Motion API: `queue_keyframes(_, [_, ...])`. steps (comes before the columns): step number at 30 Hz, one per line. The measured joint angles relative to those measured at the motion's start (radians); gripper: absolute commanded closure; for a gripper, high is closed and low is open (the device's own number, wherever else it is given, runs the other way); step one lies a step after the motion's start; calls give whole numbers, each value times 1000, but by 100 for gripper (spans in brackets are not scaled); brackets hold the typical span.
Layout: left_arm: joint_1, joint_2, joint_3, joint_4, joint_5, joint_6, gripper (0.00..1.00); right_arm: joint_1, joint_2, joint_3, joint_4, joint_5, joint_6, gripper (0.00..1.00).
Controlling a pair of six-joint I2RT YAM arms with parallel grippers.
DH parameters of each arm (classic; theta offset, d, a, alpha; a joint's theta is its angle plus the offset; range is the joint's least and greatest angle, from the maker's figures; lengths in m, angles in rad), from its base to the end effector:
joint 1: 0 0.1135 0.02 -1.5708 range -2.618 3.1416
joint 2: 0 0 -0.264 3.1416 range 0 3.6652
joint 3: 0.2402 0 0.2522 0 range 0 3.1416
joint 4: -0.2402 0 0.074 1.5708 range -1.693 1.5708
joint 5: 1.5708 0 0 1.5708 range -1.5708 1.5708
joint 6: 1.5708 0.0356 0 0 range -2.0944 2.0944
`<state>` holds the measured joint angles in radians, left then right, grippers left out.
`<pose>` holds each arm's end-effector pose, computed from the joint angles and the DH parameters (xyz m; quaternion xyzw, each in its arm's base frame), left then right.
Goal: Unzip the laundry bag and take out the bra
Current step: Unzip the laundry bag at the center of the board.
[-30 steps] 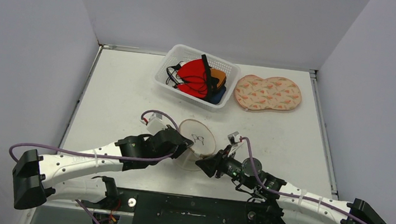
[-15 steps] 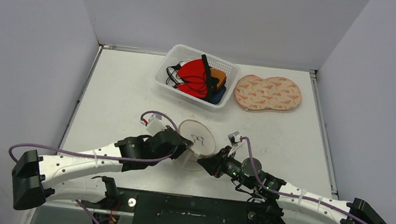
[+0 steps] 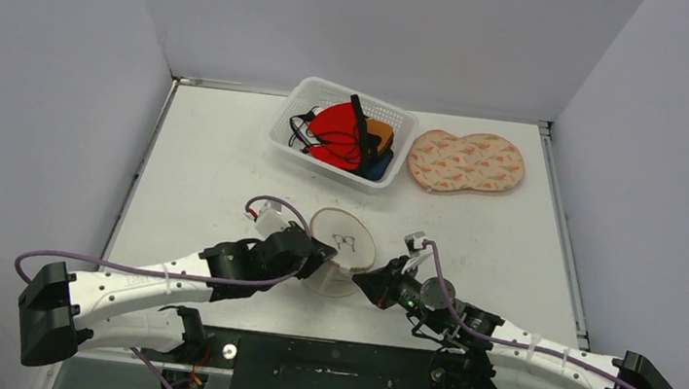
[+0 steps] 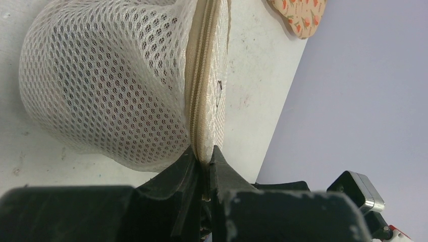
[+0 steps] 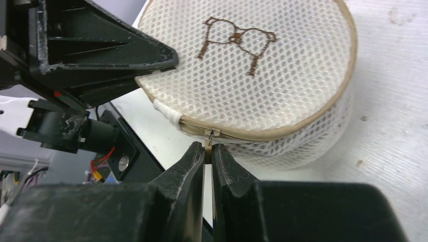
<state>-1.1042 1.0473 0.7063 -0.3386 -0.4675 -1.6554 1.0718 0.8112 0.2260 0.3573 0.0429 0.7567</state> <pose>0.1138 -0.1904 0.2503 -0.3349 0.8175 -0.3720 0.2848 0.0886 0.1593 0.1949 -0.1096 0.7751 0.4824 0.3929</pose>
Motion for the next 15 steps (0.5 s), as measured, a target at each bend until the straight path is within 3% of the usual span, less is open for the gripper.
queue_keyframes(8, [3,-8,-45,101,35,83,100,18,-104,0,-141,104,-5,95])
queue_keyframes(15, [80,44,-106,386,228,321,100,134,-266,0,-305,232,-43,95])
